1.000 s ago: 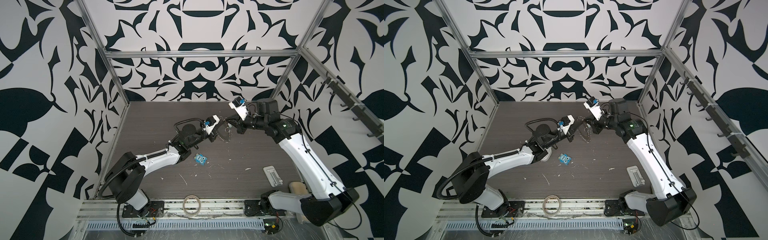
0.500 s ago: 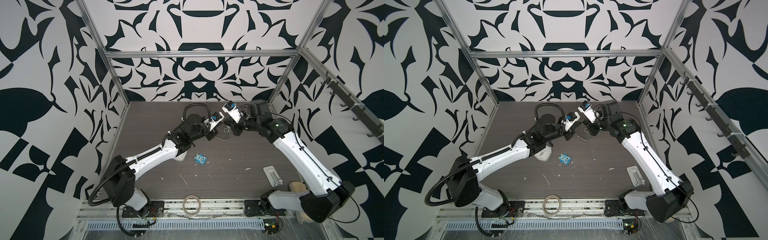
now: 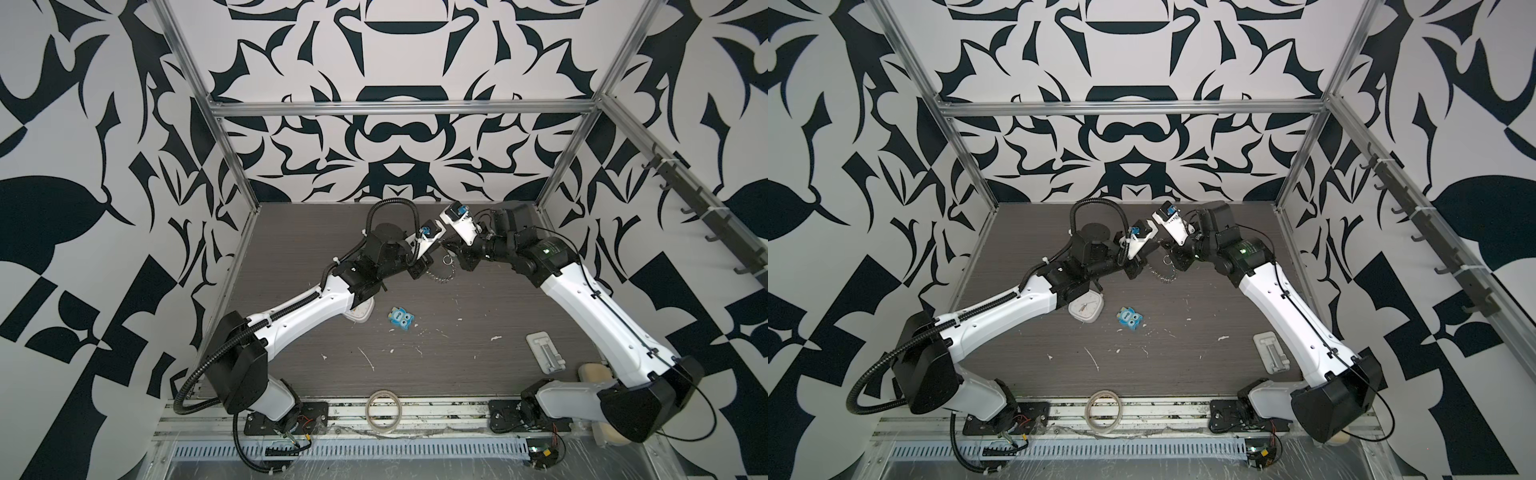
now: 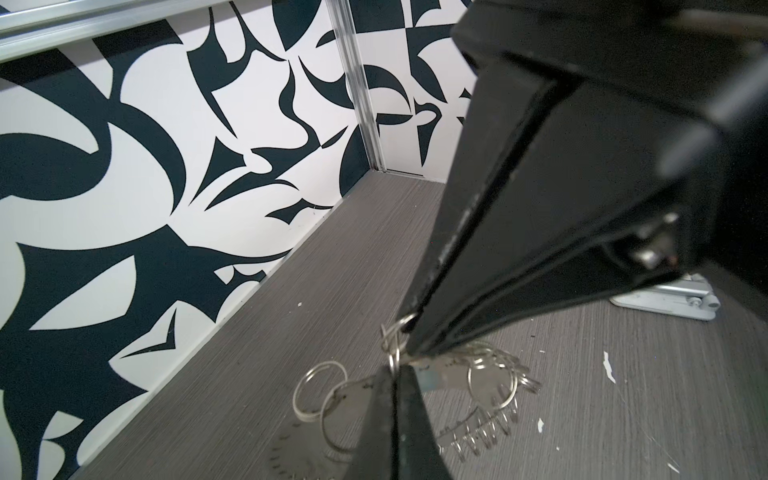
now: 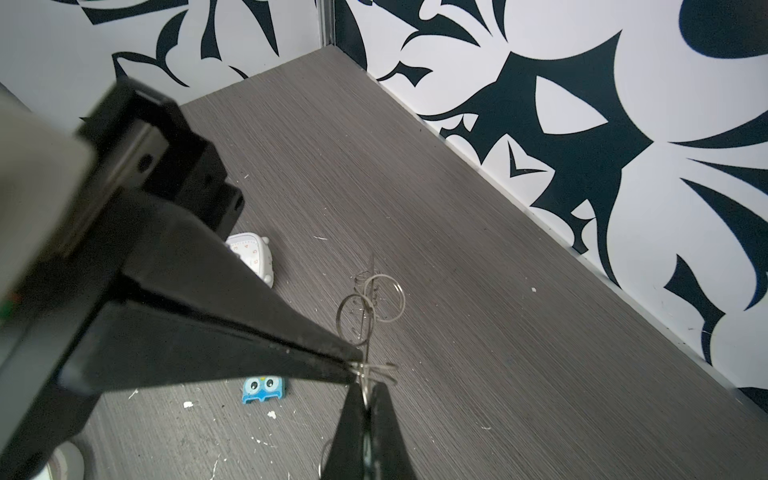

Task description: Remove the keys from the keyring

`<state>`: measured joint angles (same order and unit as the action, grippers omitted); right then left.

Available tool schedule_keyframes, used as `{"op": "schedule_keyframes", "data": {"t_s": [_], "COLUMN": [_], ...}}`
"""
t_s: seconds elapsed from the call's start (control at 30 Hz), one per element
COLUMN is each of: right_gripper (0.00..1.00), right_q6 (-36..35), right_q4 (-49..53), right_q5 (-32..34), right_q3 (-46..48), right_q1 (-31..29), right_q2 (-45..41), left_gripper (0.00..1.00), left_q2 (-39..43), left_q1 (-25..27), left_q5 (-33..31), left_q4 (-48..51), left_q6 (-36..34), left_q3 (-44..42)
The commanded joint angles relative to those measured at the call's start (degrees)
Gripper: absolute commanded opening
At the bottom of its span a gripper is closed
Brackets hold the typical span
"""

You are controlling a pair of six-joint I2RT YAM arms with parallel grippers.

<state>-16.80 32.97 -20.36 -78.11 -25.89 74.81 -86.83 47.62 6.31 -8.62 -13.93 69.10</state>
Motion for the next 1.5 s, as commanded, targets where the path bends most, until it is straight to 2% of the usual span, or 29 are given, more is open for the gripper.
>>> {"op": "schedule_keyframes", "data": {"t_s": [0.0, 0.17, 0.43, 0.6, 0.83, 1.0, 1.3, 1.47], "right_gripper": [0.0, 0.0, 0.0, 0.0, 0.0, 0.0, 0.0, 0.0], "right_q6": [3.9, 4.9, 4.5, 4.8, 5.1, 5.5, 5.8, 6.3], "right_q4": [-3.0, -4.1, -3.5, -3.5, -3.2, -3.2, -2.8, -3.1], "right_q5": [-11.6, -12.8, -13.0, -13.6, -14.0, -14.4, -15.0, -15.4], "right_q3": [2.4, 0.7, -1.8, -2.6, -3.2, -3.3, -3.4, -3.4], "right_q1": [-0.3, 3.0, 5.6, 5.9, 6.0, 6.0, 6.0, 6.0], "right_q2": [-1.3, -1.9, -1.5, -1.6, -2.0, -2.3, -2.5, -2.6], "left_gripper": [0.0, 0.0, 0.26, 0.32, 0.32, 0.31, 0.25, 0.17], "left_q2": [3.0, 3.4, 5.0, 6.5, 5.9, 4.1, 1.7, 0.6], "left_q1": [0.5, 0.3, 0.2, 0.2, 0.2, 0.2, 0.2, 0.2], "left_q5": [2.7, 3.3, 2.4, 2.2, 2.1, 1.5, 2.1, 2.4], "left_q4": [-10.9, -15.1, -16.8, -19.5, -27.5, -31.1, -32.8, -32.5], "left_q6": [-0.5, -0.9, -0.1, 0.4, 3.6, 4.4, 5.0, 5.2], "left_q3": [1.3, -2.5, -6.9, -10.4, -15.3, -15.8, -15.0, -14.2]}}
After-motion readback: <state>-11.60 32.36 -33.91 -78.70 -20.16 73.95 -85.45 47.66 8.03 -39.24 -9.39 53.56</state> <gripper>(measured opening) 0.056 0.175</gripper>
